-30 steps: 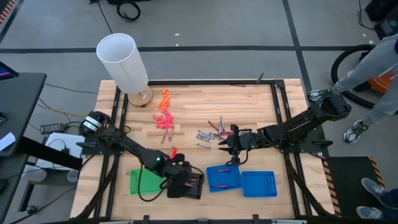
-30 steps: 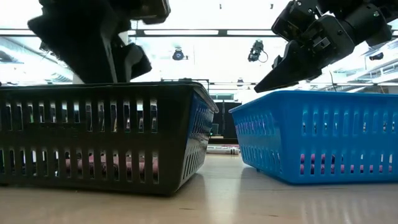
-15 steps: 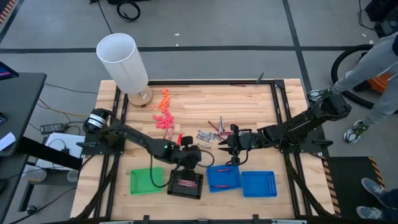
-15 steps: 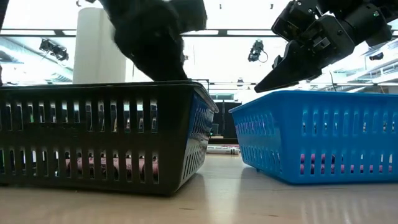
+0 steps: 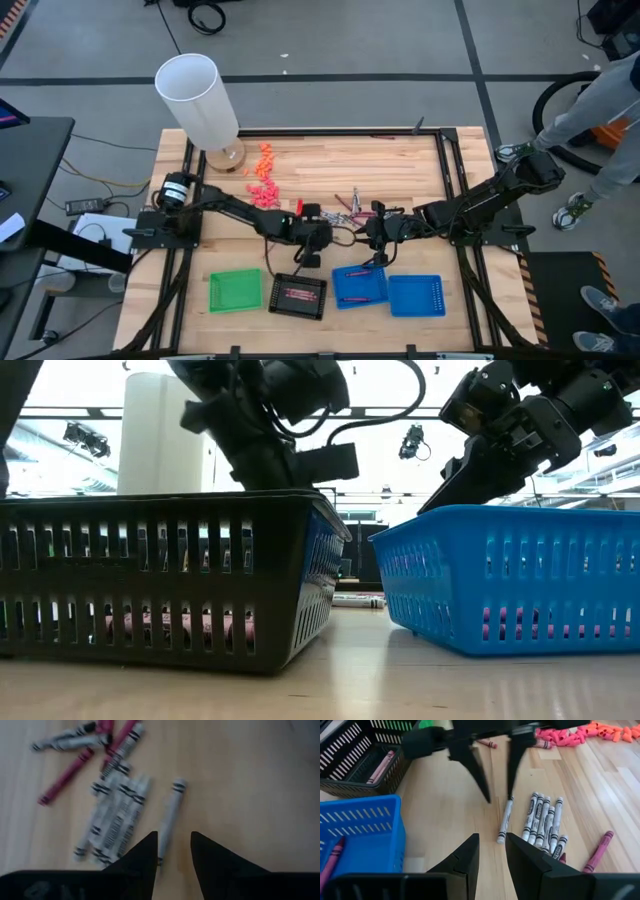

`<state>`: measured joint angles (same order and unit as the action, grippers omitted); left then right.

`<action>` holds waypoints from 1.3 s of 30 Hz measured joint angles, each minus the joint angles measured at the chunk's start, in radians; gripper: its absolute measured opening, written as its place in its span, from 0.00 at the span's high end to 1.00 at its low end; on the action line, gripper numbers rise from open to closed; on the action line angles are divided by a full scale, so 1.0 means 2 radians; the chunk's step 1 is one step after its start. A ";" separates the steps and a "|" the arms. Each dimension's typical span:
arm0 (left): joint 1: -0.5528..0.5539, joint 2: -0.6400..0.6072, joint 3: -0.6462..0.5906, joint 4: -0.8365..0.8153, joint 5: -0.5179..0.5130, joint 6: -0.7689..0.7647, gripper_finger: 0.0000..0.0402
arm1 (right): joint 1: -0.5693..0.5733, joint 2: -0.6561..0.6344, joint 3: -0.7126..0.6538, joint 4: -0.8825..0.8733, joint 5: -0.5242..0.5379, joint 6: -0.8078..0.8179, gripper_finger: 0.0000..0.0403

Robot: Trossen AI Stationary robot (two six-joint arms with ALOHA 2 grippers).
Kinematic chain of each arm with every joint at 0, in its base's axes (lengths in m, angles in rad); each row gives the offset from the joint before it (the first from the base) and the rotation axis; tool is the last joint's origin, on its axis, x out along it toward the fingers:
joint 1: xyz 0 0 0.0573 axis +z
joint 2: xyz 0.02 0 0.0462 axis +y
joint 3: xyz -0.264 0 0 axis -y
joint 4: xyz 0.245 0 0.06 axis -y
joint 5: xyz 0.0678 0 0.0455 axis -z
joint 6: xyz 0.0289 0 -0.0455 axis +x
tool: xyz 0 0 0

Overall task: Sort crayons
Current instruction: Put the white crayon into the green bin

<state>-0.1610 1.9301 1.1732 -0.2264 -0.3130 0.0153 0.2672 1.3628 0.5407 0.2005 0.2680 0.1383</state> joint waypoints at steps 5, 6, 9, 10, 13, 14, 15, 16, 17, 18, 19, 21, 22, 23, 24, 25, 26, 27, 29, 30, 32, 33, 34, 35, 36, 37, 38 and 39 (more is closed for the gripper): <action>0.022 0.000 0.000 0.006 0.048 0.042 0.69 | -0.001 0.000 0.000 0.000 0.000 -0.002 0.74; 0.027 0.002 0.000 0.010 0.058 0.043 0.69 | -0.001 0.000 0.000 0.000 0.000 -0.002 0.74; 0.039 0.006 0.000 0.010 0.067 0.043 0.69 | -0.001 0.000 0.000 0.000 0.000 -0.003 0.74; 0.042 0.008 0.000 0.013 0.067 0.045 0.69 | -0.001 0.000 0.000 0.000 0.000 -0.003 0.74; 0.045 0.011 0.000 0.008 0.080 0.060 0.69 | -0.001 0.000 0.000 0.001 0.000 -0.002 0.74; 0.044 0.015 0.000 0.011 0.091 0.064 0.69 | -0.001 0.000 0.000 0.001 0.000 -0.002 0.74; 0.044 0.018 0.000 0.013 0.103 0.065 0.69 | -0.001 0.000 0.000 0.001 0.000 -0.002 0.74; 0.044 0.019 -0.001 0.012 0.105 0.065 0.69 | -0.001 0.000 0.000 0.002 0.000 -0.002 0.74; 0.044 0.022 -0.001 0.010 0.111 0.065 0.69 | -0.001 0.000 0.000 0.003 0.000 -0.002 0.74; 0.044 0.026 0.000 0.012 0.115 0.063 0.70 | -0.001 0.000 0.000 0.004 0.000 -0.003 0.74; 0.044 0.027 0.001 0.010 0.114 0.063 0.71 | -0.001 0.000 0.000 0.003 0.000 -0.003 0.74; 0.042 0.030 0.001 0.007 0.114 0.063 0.73 | -0.001 0.000 0.000 0.005 0.000 -0.003 0.74; 0.042 0.030 0.001 0.007 0.114 0.063 0.74 | -0.001 0.000 0.000 0.004 0.000 -0.003 0.74; 0.041 0.031 0.001 0.005 0.114 0.063 0.76 | -0.001 0.000 0.000 0.004 0.000 -0.003 0.74; 0.041 0.031 0.001 0.004 0.114 0.063 0.78 | -0.001 0.000 0.000 0.004 0.000 -0.003 0.74; 0.040 0.031 0.001 0.004 0.114 0.063 0.81 | -0.001 0.000 0.000 0.004 0.000 -0.003 0.74; 0.039 0.031 0.001 0.004 0.114 0.063 0.83 | -0.001 0.000 0.000 0.004 0.000 -0.003 0.74; 0.039 0.031 0.001 0.002 0.113 0.063 0.86 | -0.001 0.000 0.000 0.004 0.000 -0.003 0.74; 0.039 0.031 0.001 0.000 0.113 0.063 0.91 | -0.001 0.000 0.000 0.004 0.000 -0.003 0.74; 0.039 0.032 0.000 0.000 0.113 0.063 0.93 | -0.001 0.000 0.000 0.004 0.000 -0.002 0.74; 0.039 0.032 0.000 -0.001 0.113 0.063 0.96 | -0.001 0.000 0.000 0.004 0.000 -0.002 0.74; 0.039 0.031 0.000 -0.002 0.112 0.061 0.97 | -0.001 0.000 0.000 0.004 0.000 -0.002 0.74; 0.039 0.028 0.000 -0.003 0.112 0.059 0.97 | -0.001 0.000 0.000 0.004 0.000 -0.002 0.74; 0.039 0.027 0.000 -0.003 0.112 0.056 0.97 | -0.001 0.000 0.000 0.004 0.000 -0.002 0.74; 0.039 0.026 0.000 -0.004 0.112 0.054 0.97 | -0.001 0.000 0.000 0.004 0.000 -0.002 0.74; 0.039 0.021 0.000 -0.006 0.112 0.054 0.96 | -0.001 0.000 0.000 0.004 0.000 -0.002 0.74; 0.039 0.018 -0.001 -0.010 0.112 0.052 0.96 | -0.001 0.000 0.000 0.004 0.000 -0.002 0.74; 0.039 0.013 -0.001 -0.016 0.112 0.052 0.96 | -0.001 0.000 0.000 0.004 0.000 -0.002 0.74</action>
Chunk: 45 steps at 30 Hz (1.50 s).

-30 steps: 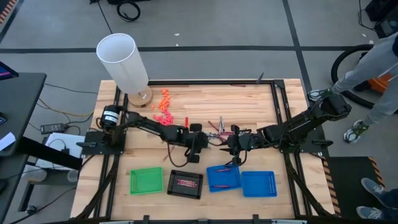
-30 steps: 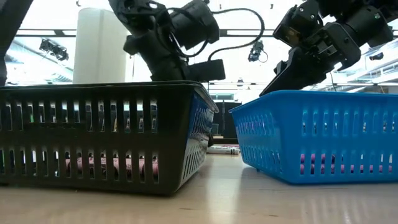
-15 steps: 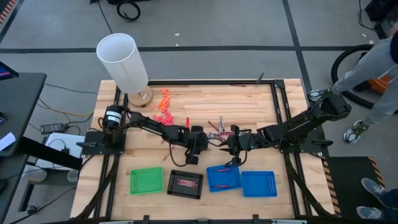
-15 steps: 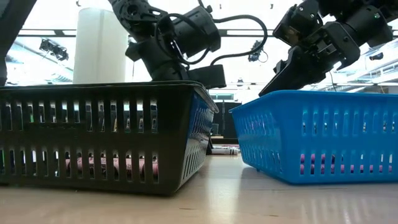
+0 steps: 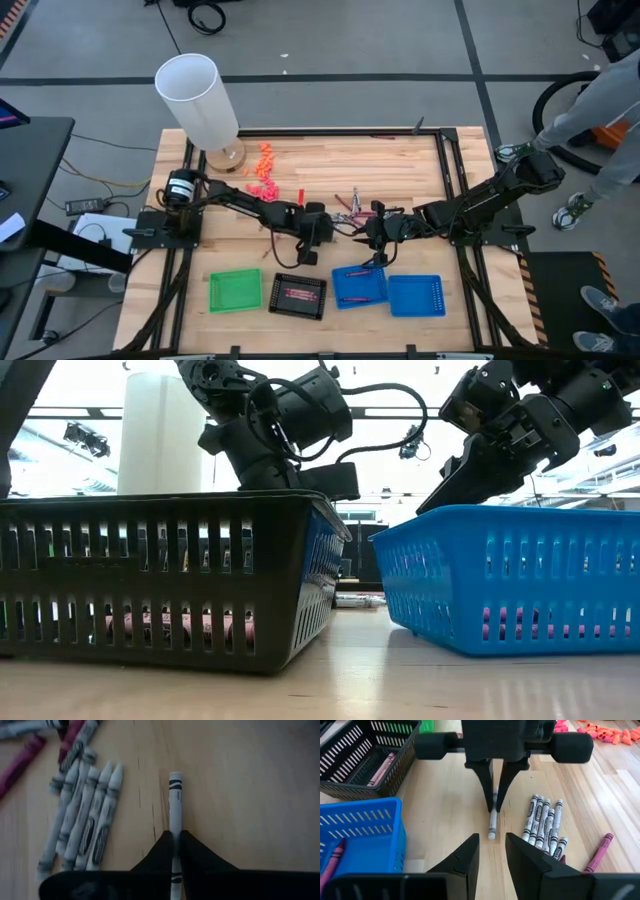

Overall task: Sort crayons
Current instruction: Put the white crayon into the green bin

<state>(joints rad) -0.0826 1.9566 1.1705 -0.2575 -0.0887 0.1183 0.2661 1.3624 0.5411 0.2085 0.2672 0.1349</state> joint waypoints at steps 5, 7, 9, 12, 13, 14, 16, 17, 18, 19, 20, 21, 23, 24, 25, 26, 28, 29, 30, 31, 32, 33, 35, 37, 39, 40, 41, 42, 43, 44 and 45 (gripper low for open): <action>0.000 -0.028 -0.002 -0.019 -0.004 -0.001 0.96 | 0.000 0.000 0.000 -0.001 0.000 0.000 0.74; 0.000 -0.039 -0.002 -0.028 -0.012 -0.001 0.96 | 0.000 0.000 0.000 0.000 0.000 0.000 0.74; 0.000 -0.044 -0.001 -0.034 -0.014 -0.001 0.96 | 0.000 0.000 0.000 -0.001 0.000 0.000 0.74; 0.000 -0.061 -0.002 -0.057 -0.014 -0.003 0.96 | 0.000 0.000 0.000 -0.002 0.000 0.001 0.74; 0.000 -0.072 -0.001 -0.074 -0.012 -0.009 0.96 | 0.000 0.000 0.000 -0.004 0.000 0.001 0.74; -0.001 -0.084 -0.001 -0.094 -0.005 -0.015 0.96 | 0.000 0.000 0.000 -0.004 0.000 0.002 0.74; -0.001 -0.111 -0.001 -0.134 0.027 -0.033 0.96 | 0.000 0.000 0.000 -0.006 0.000 0.008 0.74; -0.001 -0.127 -0.001 -0.156 0.049 -0.044 0.96 | 0.000 0.000 0.000 -0.008 0.000 0.010 0.74; -0.001 -0.143 -0.001 -0.174 0.073 -0.059 0.96 | 0.000 0.000 0.000 -0.008 0.000 0.013 0.74; -0.001 -0.159 -0.001 -0.188 0.094 -0.076 0.96 | 0.000 0.000 0.000 -0.007 0.000 0.014 0.74; -0.001 -0.172 0.000 -0.203 0.111 -0.096 0.96 | 0.000 0.000 0.000 -0.008 0.000 0.016 0.74; -0.003 -0.185 0.000 -0.216 0.126 -0.119 0.96 | 0.000 0.000 0.000 -0.007 0.000 0.020 0.74; -0.006 -0.205 0.000 -0.247 0.147 -0.160 0.96 | 0.000 0.000 0.000 -0.006 0.000 0.030 0.74; -0.009 -0.214 0.000 -0.256 0.154 -0.177 0.96 | 0.000 0.000 0.000 -0.005 0.000 0.039 0.74; -0.014 -0.223 0.000 -0.272 0.155 -0.188 0.96 | 0.000 0.001 0.000 -0.004 0.000 0.048 0.74; -0.020 -0.228 0.000 -0.289 0.155 -0.197 0.96 | 0.001 0.003 0.000 -0.002 0.000 0.059 0.74; -0.035 -0.235 0.000 -0.308 0.155 -0.203 0.96 | 0.003 0.005 0.000 -0.004 0.000 0.075 0.74; -0.045 -0.236 0.000 -0.325 0.155 -0.203 0.96 | 0.005 0.005 0.000 -0.002 0.000 0.083 0.74; -0.055 -0.237 0.000 -0.336 0.155 -0.204 0.96 | 0.007 0.005 0.000 0.000 0.000 0.092 0.74; -0.067 -0.237 0.000 -0.340 0.155 -0.209 0.96 | 0.010 0.005 0.000 -0.001 0.000 0.099 0.74; -0.080 -0.237 0.000 -0.346 0.152 -0.219 0.96 | 0.013 0.004 0.000 -0.001 0.000 0.106 0.74; -0.093 -0.237 0.000 -0.355 0.146 -0.231 0.96 | 0.017 0.003 0.000 0.004 0.000 0.114 0.74; -0.123 -0.237 0.000 -0.369 0.139 -0.260 0.96 | 0.025 0.005 0.000 0.012 0.002 0.128 0.74; -0.156 -0.236 0.000 -0.387 0.114 -0.290 0.96 | 0.036 0.006 0.000 0.017 0.013 0.139 0.74; -0.188 -0.235 0.000 -0.410 0.080 -0.319 0.96 | 0.048 0.007 0.000 0.025 0.030 0.145 0.74; -0.204 -0.235 0.000 -0.417 0.065 -0.333 0.96 | 0.053 0.008 0.000 0.029 0.036 0.145 0.74; -0.219 -0.235 0.000 -0.423 0.053 -0.345 0.96 | 0.059 0.009 0.000 0.035 0.041 0.145 0.74; -0.233 -0.235 0.000 -0.428 0.043 -0.358 0.96 | 0.064 0.010 0.000 0.038 0.046 0.145 0.74; -0.248 -0.235 0.000 -0.429 0.035 -0.369 0.96 | 0.069 0.010 0.000 0.038 0.051 0.145 0.74; -0.263 -0.235 0.000 -0.428 0.028 -0.380 0.96 | 0.073 0.010 0.000 0.040 0.054 0.146 0.74; -0.277 -0.235 0.000 -0.428 0.022 -0.392 0.96 | 0.076 0.010 0.000 0.044 0.057 0.147 0.74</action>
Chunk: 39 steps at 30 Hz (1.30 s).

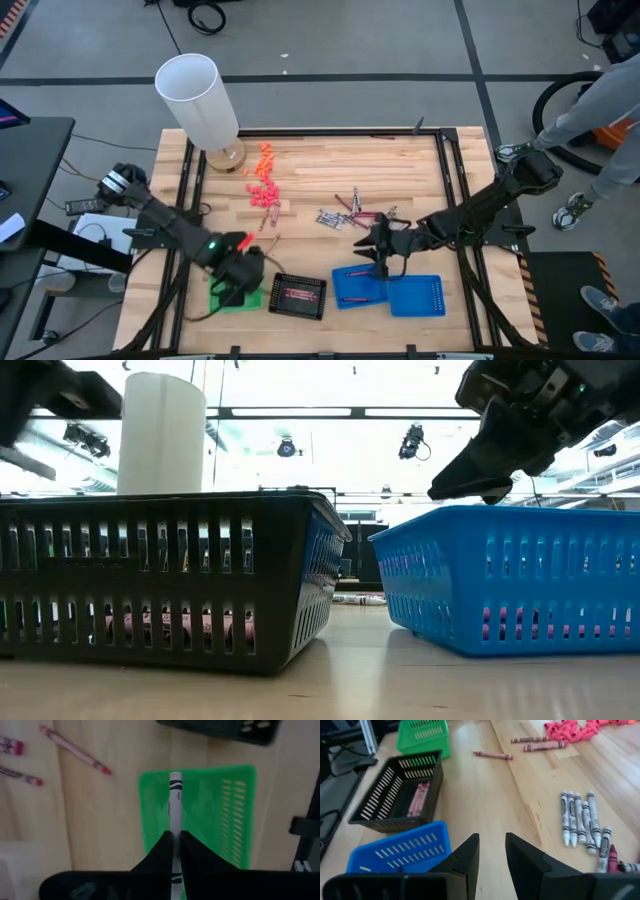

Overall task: Sort crayons
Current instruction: Put the white crayon into the green bin, then put the pink crayon into the black bin

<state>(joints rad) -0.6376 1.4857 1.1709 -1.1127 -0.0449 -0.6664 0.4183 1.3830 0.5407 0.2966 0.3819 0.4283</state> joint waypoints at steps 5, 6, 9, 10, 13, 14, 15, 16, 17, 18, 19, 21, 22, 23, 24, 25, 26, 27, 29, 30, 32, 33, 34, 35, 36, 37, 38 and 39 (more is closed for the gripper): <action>-0.072 0.003 0.000 0.006 -0.033 -0.069 0.96 | 0.014 0.000 0.000 0.005 0.011 0.005 0.74; -0.085 0.004 -0.001 0.008 -0.048 -0.084 0.96 | 0.016 0.000 0.000 0.005 0.014 0.005 0.74; -0.119 0.003 -0.017 0.026 -0.093 -0.126 0.96 | 0.021 0.000 0.000 0.006 0.033 0.005 0.74; -0.127 0.003 -0.027 0.038 -0.101 -0.136 0.96 | 0.022 0.000 0.000 0.006 0.037 0.005 0.74; -0.144 0.003 -0.059 0.072 -0.103 -0.164 0.96 | 0.027 0.003 0.000 0.009 0.049 0.005 0.74; -0.146 0.003 -0.071 0.087 -0.103 -0.175 0.96 | 0.028 0.003 0.000 0.008 0.050 0.005 0.74; -0.146 0.003 -0.084 0.102 -0.103 -0.184 0.96 | 0.029 0.003 0.000 0.008 0.051 0.005 0.74; -0.146 0.003 -0.095 0.117 -0.103 -0.191 0.96 | 0.029 0.003 0.000 0.009 0.051 0.005 0.74; -0.146 0.004 -0.106 0.129 -0.103 -0.196 0.96 | 0.029 0.003 0.000 0.009 0.050 0.005 0.74; -0.146 0.004 -0.114 0.140 -0.104 -0.202 0.96 | 0.029 0.003 0.000 0.009 0.050 0.005 0.74; -0.145 0.004 -0.121 0.149 -0.104 -0.207 0.96 | 0.029 0.003 0.000 0.012 0.050 0.005 0.74; -0.142 0.004 -0.132 0.164 -0.103 -0.210 0.95 | 0.029 0.003 0.000 0.012 0.049 0.005 0.74; -0.142 0.004 -0.134 0.170 -0.102 -0.211 0.94 | 0.029 0.003 0.000 0.012 0.048 0.005 0.74; -0.143 0.004 -0.134 0.172 -0.103 -0.211 0.92 | 0.029 0.003 0.000 0.012 0.048 0.005 0.74; -0.143 0.004 -0.134 0.171 -0.103 -0.211 0.90 | 0.029 0.003 0.000 0.012 0.048 0.005 0.74; -0.143 0.004 -0.134 0.170 -0.103 -0.211 0.88 | 0.029 0.003 0.000 0.012 0.048 0.005 0.74; -0.143 0.004 -0.135 0.169 -0.103 -0.211 0.85 | 0.029 0.003 0.000 0.012 0.048 0.005 0.74; -0.143 0.004 -0.135 0.169 -0.103 -0.212 0.83 | 0.029 0.003 0.000 0.012 0.048 0.005 0.74; -0.143 0.004 -0.135 0.170 -0.100 -0.212 0.78 | 0.030 0.003 0.000 0.012 0.048 0.005 0.74; -0.142 0.004 -0.134 0.168 -0.097 -0.211 0.77 | 0.030 0.003 0.000 0.012 0.048 0.005 0.74; -0.137 0.004 -0.126 0.159 -0.088 -0.206 0.74 | 0.031 0.003 0.000 0.012 0.048 0.006 0.74; -0.134 0.004 -0.119 0.153 -0.087 -0.202 0.74 | 0.032 0.003 0.000 0.012 0.048 0.006 0.74; -0.130 0.004 -0.111 0.145 -0.087 -0.196 0.74 | 0.033 0.003 0.000 0.012 0.048 0.006 0.74; -0.125 0.003 -0.101 0.136 -0.088 -0.189 0.74 | 0.033 0.003 0.000 0.012 0.048 0.005 0.74; -0.119 0.003 -0.091 0.127 -0.089 -0.181 0.74 | 0.033 0.003 0.000 0.012 0.048 0.005 0.74; -0.113 0.002 -0.082 0.119 -0.091 -0.176 0.74 | 0.033 0.003 0.000 0.012 0.048 0.005 0.74; -0.105 0.002 -0.076 0.110 -0.093 -0.169 0.74 | 0.033 0.003 0.000 0.012 0.048 0.005 0.74; -0.098 0.002 -0.071 0.104 -0.093 -0.161 0.74 | 0.033 0.003 0.000 0.012 0.048 0.005 0.74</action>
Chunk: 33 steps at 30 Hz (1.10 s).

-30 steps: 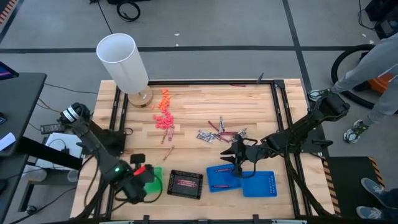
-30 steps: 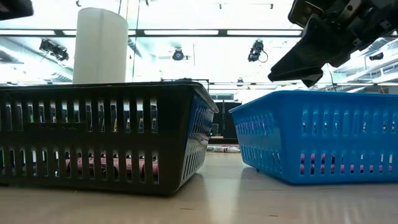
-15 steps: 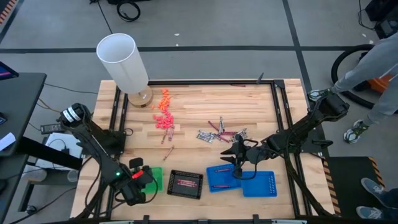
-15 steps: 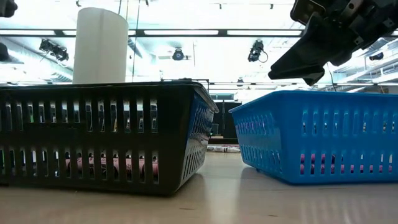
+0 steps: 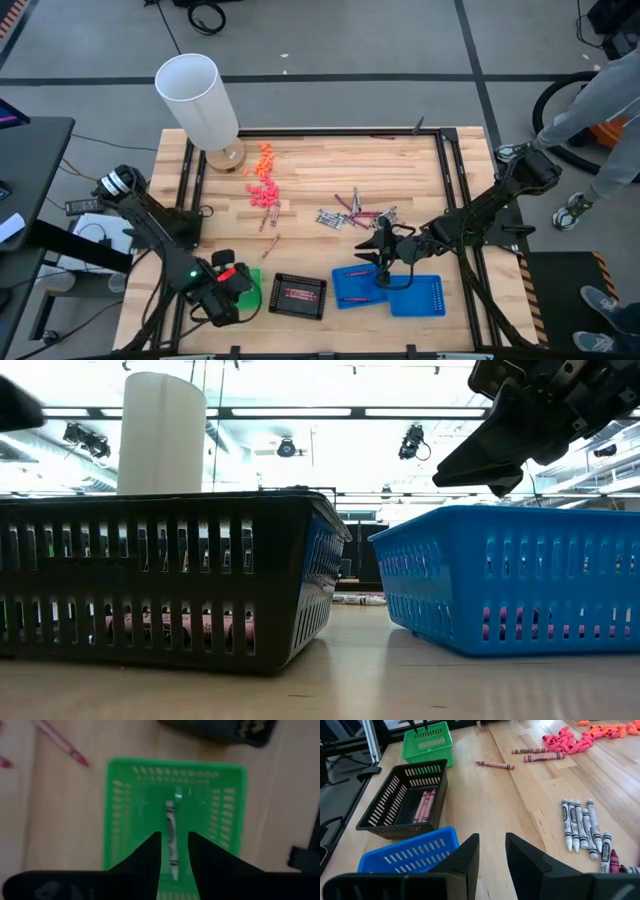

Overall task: Sort crayons
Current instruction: Put the pink crayon into the black bin

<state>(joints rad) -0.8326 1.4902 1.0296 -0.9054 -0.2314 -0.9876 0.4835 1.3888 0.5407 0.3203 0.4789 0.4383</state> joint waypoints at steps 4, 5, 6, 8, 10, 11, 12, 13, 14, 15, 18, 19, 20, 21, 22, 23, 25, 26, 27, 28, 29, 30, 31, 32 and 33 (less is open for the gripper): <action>0.034 0.000 0.007 -0.003 -0.004 0.051 0.74 | 0.000 0.000 0.000 0.000 0.004 -0.002 0.74; 0.043 0.000 0.007 -0.004 -0.005 0.064 0.74 | 0.000 0.000 0.000 0.000 0.004 -0.004 0.74; 0.052 0.000 0.007 -0.005 -0.007 0.077 0.74 | 0.000 0.000 0.000 0.000 0.004 -0.006 0.74; 0.072 0.000 0.007 -0.003 -0.010 0.099 0.74 | 0.000 0.000 0.000 0.000 0.006 -0.008 0.74; 0.093 0.000 0.007 -0.003 -0.011 0.113 0.73 | 0.000 0.000 0.000 0.000 0.009 -0.011 0.74; 0.102 0.000 0.007 -0.002 -0.011 0.117 0.73 | 0.000 0.000 0.000 0.000 0.009 -0.012 0.74; 0.111 0.000 0.007 -0.002 -0.011 0.119 0.73 | 0.000 0.000 0.000 -0.001 0.009 -0.015 0.74; 0.118 0.000 0.007 -0.002 -0.011 0.119 0.73 | 0.000 0.000 0.000 -0.001 0.009 -0.017 0.74; 0.125 0.000 0.007 -0.001 -0.011 0.118 0.73 | 0.000 0.000 0.000 -0.001 0.009 -0.019 0.74; 0.132 0.000 0.007 0.001 -0.011 0.118 0.73 | 0.000 0.000 0.000 -0.002 0.009 -0.021 0.74; 0.153 0.000 0.007 0.006 -0.011 0.116 0.73 | 0.000 0.000 0.000 -0.002 0.013 -0.027 0.74; 0.160 0.000 0.007 0.009 -0.011 0.116 0.73 | 0.000 0.000 0.000 -0.002 0.013 -0.033 0.74; 0.167 0.000 0.007 0.013 -0.011 0.115 0.73 | -0.002 0.000 0.000 -0.001 0.013 -0.039 0.74; 0.174 0.000 0.007 0.014 -0.011 0.111 0.73 | -0.004 0.000 0.000 0.000 0.013 -0.042 0.74; 0.181 0.000 0.007 0.015 -0.011 0.105 0.73 | -0.007 0.000 0.000 0.000 0.013 -0.046 0.74; 0.189 0.000 0.007 0.017 -0.011 0.097 0.73 | -0.010 0.000 0.000 0.000 0.013 -0.047 0.74; 0.203 0.000 0.007 0.023 -0.011 0.081 0.73 | -0.015 0.000 0.000 0.000 0.013 -0.047 0.74; 0.209 0.000 0.007 0.025 -0.011 0.071 0.73 | -0.018 0.000 0.000 0.001 0.014 -0.049 0.74; 0.215 0.000 0.007 0.025 -0.011 0.064 0.73 | -0.020 0.000 0.000 0.001 0.014 -0.051 0.74; 0.222 0.000 0.007 0.026 -0.011 0.058 0.73 | -0.022 0.000 0.000 0.002 0.013 -0.054 0.74; 0.227 0.002 0.007 0.028 -0.014 0.053 0.73 | -0.023 0.000 0.000 0.003 0.013 -0.058 0.74; 0.232 0.005 0.007 0.030 -0.018 0.047 0.73 | -0.024 0.000 0.000 0.003 0.013 -0.060 0.74; 0.237 0.009 0.007 0.031 -0.021 0.044 0.73 | -0.024 0.000 0.000 0.004 0.013 -0.062 0.74; 0.242 0.015 0.006 0.029 -0.024 0.042 0.73 | -0.024 0.000 0.000 0.003 0.013 -0.063 0.74; 0.245 0.022 0.006 0.031 -0.028 0.043 0.73 | -0.024 0.000 0.000 0.004 0.012 -0.063 0.74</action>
<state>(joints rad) -0.3416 1.5352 1.0424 -0.8440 -0.2875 -0.9024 0.4358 1.3888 0.5407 0.3275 0.5038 0.3118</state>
